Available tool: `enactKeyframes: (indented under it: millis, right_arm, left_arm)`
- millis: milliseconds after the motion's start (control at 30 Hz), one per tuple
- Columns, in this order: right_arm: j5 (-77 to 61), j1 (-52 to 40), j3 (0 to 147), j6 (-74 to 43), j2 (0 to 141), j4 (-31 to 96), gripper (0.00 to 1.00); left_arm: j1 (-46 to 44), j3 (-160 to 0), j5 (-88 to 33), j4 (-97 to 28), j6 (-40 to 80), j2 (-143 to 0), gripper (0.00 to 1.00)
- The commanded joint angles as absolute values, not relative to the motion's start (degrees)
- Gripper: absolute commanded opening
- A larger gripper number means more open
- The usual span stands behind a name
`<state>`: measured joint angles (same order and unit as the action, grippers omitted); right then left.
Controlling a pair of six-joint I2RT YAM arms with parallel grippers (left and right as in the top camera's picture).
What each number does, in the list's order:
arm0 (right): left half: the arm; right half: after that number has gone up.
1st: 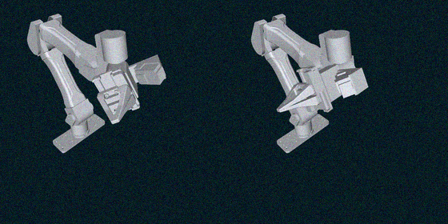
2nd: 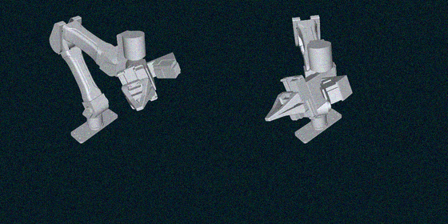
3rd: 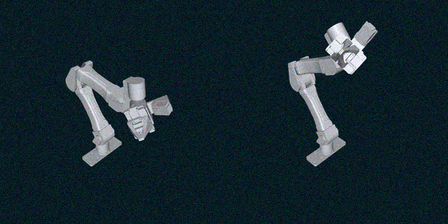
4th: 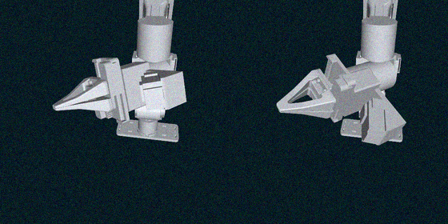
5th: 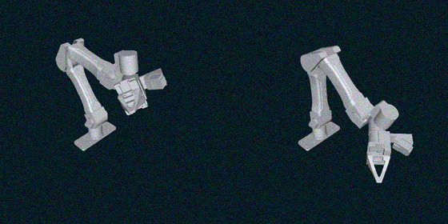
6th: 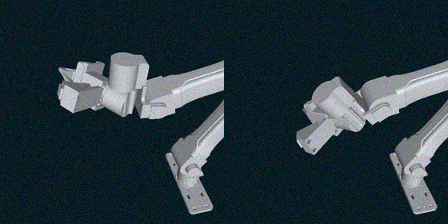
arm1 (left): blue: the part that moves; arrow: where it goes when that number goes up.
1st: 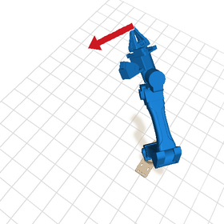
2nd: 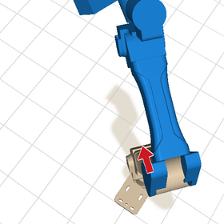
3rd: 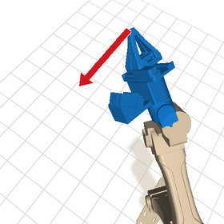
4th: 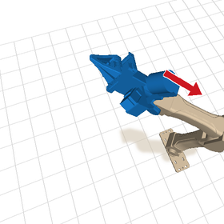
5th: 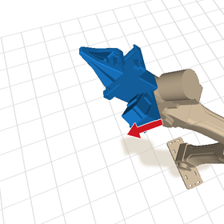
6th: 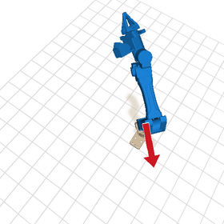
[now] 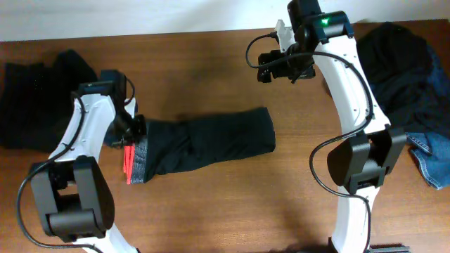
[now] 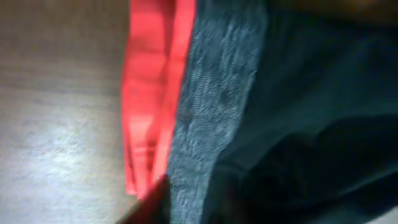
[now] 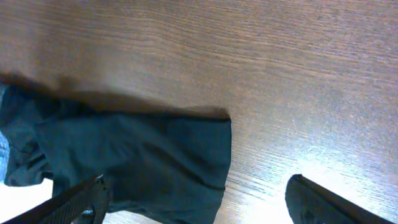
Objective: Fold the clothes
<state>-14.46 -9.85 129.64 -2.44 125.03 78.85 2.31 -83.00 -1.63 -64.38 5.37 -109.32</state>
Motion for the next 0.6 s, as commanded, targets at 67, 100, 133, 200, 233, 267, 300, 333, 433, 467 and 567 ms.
enactKeyframes:
  millis: [67,100,133,200,233,267,300,333,433,467,567]
  right_arm:
    - [-14.4,-10.1,130.4,-0.7,123.9,78.7,0.97]
    - [-14.4,-10.1,130.4,-0.2,123.9,78.7,0.98]
    - [-14.4,-10.1,130.4,-0.2,123.9,78.7,0.99]
    - [-14.3,-10.1,130.4,-0.2,123.9,78.7,1.0]
    - [-14.4,-10.1,130.4,0.1,123.9,78.7,1.0]
    - [-14.4,-10.1,130.4,0.3,123.9,78.7,1.0]
    - [-14.3,-10.1,130.4,0.3,123.9,78.7,1.0]
    - [-14.4,-10.1,130.4,0.5,123.9,78.7,1.0]
    - [-14.4,-10.0,130.4,0.9,123.9,78.6,1.0]
    - [-14.4,-9.9,130.4,1.1,123.9,78.6,1.0]
    - [-14.4,-9.2,130.4,1.1,123.8,78.7,1.0]
  left_arm:
    - [3.4,-83.5,-5.1,-63.1,5.8,-108.5,0.62]
    - [4.0,-83.5,-6.1,-62.8,5.8,-108.5,0.7]
    - [4.5,-83.5,-7.0,-62.6,5.8,-108.5,0.73]
    - [5.8,-83.5,-8.8,-62.2,5.8,-108.5,0.78]
    - [6.5,-83.5,-9.5,-61.9,5.7,-108.5,0.79]
    - [7.3,-83.5,-10.4,-61.6,5.3,-108.6,0.79]
    - [7.9,-83.5,-11.7,-61.2,4.5,-108.7,0.8]
    - [8.4,-83.4,-13.2,-60.7,3.6,-108.8,0.8]
    - [9.6,-83.3,-15.7,-59.6,3.0,-109.8,0.8]
    - [9.7,-83.3,-15.7,-59.6,2.9,-110.1,0.8]
    - [9.7,-83.3,-15.7,-60.1,0.4,-111.7,0.8]
